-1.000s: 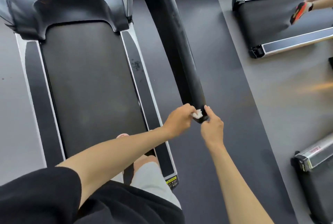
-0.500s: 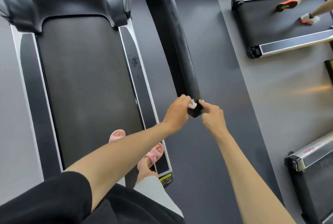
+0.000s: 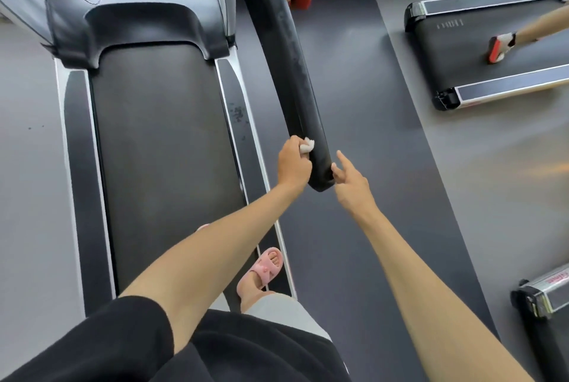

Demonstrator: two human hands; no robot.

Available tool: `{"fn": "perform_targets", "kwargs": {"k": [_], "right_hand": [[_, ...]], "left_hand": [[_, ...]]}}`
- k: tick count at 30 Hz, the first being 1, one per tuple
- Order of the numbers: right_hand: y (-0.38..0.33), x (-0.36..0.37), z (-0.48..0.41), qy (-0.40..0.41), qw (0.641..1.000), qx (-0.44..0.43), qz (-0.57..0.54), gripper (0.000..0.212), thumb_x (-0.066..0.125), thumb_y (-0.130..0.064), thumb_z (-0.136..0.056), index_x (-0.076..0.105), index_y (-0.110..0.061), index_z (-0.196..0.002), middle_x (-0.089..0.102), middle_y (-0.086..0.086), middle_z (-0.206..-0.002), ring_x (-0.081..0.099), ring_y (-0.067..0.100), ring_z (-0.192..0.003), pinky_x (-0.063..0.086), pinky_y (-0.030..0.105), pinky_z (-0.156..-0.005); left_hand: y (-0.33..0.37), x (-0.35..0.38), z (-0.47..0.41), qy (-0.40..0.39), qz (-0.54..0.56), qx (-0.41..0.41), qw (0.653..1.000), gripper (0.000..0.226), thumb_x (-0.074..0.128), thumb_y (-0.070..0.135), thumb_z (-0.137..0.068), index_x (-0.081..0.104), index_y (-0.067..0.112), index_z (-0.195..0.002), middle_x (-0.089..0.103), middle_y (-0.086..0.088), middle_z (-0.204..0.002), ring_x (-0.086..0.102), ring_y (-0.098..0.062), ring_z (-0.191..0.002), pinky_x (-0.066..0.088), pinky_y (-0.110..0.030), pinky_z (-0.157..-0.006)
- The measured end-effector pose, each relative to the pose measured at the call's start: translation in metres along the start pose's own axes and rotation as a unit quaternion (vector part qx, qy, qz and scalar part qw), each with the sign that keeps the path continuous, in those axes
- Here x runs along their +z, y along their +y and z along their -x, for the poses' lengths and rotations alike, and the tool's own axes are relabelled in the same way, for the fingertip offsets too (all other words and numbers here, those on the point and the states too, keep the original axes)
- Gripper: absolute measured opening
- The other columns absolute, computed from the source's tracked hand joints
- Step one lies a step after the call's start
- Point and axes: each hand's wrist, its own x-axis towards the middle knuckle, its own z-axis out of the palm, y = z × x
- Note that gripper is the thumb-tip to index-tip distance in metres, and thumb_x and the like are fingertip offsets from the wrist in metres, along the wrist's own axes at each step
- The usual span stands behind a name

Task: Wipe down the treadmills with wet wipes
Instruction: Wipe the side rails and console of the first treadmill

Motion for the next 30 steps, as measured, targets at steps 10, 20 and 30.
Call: {"fn": "perform_targets", "kwargs": {"k": [10,20,30], "right_hand": [[0.017,-0.011,-0.019,-0.032,0.998,-0.003,-0.062,0.07,0.036,0.01,-0.09,0.028,-0.025,-0.151,0.054,0.002,-0.139,0.049,0.014,-0.13,0.041,0.028,-0.104],[0.024,-0.017,-0.029,-0.066,0.99,-0.013,-0.125,0.071,0.039,0.015,-0.087,0.033,-0.018,-0.149,0.055,0.011,-0.137,0.053,0.02,-0.125,0.043,0.036,-0.106],[-0.059,-0.069,-0.032,-0.106,0.952,-0.082,-0.275,0.044,0.06,-0.011,-0.093,0.05,-0.013,-0.136,0.055,0.007,-0.129,0.054,0.019,-0.119,0.042,0.036,-0.1]], "left_hand": [[-0.021,-0.024,0.031,0.025,-0.074,0.028,0.997,0.018,0.05,-0.001,-0.09,0.046,0.01,-0.077,0.05,-0.005,-0.081,0.044,-0.017,-0.071,0.033,-0.025,-0.059],[0.0,-0.012,0.049,-0.152,-0.036,-0.043,0.987,0.018,0.056,-0.002,-0.086,0.056,0.014,-0.078,0.059,-0.007,-0.08,0.057,-0.021,-0.081,0.052,-0.036,-0.076],[0.12,-0.072,-0.01,-0.175,-0.017,-0.003,0.984,0.028,0.053,-0.012,-0.083,0.05,0.009,-0.1,0.053,-0.007,-0.089,0.055,-0.017,-0.076,0.048,-0.021,-0.053]]}}
